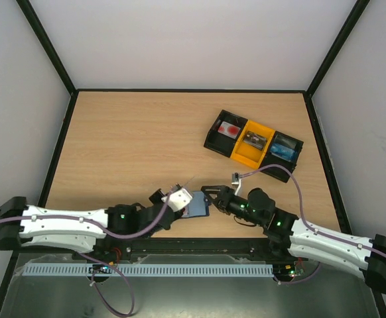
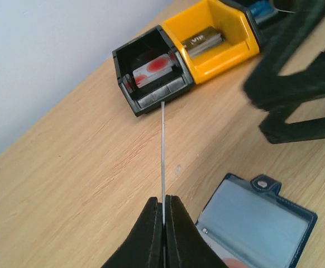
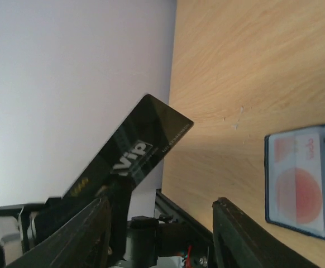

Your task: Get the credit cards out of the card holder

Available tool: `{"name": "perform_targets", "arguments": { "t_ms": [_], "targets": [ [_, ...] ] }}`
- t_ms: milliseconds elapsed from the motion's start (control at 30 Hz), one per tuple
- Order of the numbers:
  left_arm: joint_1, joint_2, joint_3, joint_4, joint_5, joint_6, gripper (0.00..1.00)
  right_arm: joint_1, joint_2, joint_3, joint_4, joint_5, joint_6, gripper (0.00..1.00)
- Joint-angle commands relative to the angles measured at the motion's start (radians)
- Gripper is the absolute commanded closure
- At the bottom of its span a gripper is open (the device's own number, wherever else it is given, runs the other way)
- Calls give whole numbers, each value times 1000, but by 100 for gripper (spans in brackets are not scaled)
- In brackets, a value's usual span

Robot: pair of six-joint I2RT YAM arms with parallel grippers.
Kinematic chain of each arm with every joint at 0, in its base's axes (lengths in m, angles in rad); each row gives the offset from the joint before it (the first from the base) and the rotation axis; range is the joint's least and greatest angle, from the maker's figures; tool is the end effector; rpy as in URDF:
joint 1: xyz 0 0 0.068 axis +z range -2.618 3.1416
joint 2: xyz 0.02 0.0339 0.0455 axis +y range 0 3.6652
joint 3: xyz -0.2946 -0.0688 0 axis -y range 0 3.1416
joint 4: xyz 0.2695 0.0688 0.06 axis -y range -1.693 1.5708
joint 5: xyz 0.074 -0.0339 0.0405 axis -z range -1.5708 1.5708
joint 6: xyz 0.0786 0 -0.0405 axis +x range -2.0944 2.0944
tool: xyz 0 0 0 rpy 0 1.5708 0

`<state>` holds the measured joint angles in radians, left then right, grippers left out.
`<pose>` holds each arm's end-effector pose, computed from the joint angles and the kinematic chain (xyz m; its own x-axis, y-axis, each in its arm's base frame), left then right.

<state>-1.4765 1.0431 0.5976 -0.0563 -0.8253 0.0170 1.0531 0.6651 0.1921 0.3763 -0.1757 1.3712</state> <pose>0.0813 -0.2458 0.2448 -0.0348 0.4908 -0.8706 0.6154 0.6969 0.3683 0.0901 0.1859 0.2113 -0.9325 0.3128 -0.1808 -0.1399 0.1489 0.9789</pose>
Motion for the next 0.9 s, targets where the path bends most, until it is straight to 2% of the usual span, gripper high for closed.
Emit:
{"name": "perform_targets", "arguments": {
  "t_ms": [0,133,300,567,867],
  "targets": [
    [77,-127,-42,13,161,-166,97,-2,-97,22,-114,76,-217,50],
    [203,-265,-103,57,377,-290,97,-1,-216,4,-189,171,-285,54],
    [379,-431,-183,122,605,-458,97,-2,-310,-12,-171,156,-308,55],
    [522,-512,-254,205,834,-714,97,-2,-235,-19,-54,53,-342,55],
    [551,-529,-398,514,988,-1048,97,-2,-49,-32,161,-66,-267,59]
  ]
}}
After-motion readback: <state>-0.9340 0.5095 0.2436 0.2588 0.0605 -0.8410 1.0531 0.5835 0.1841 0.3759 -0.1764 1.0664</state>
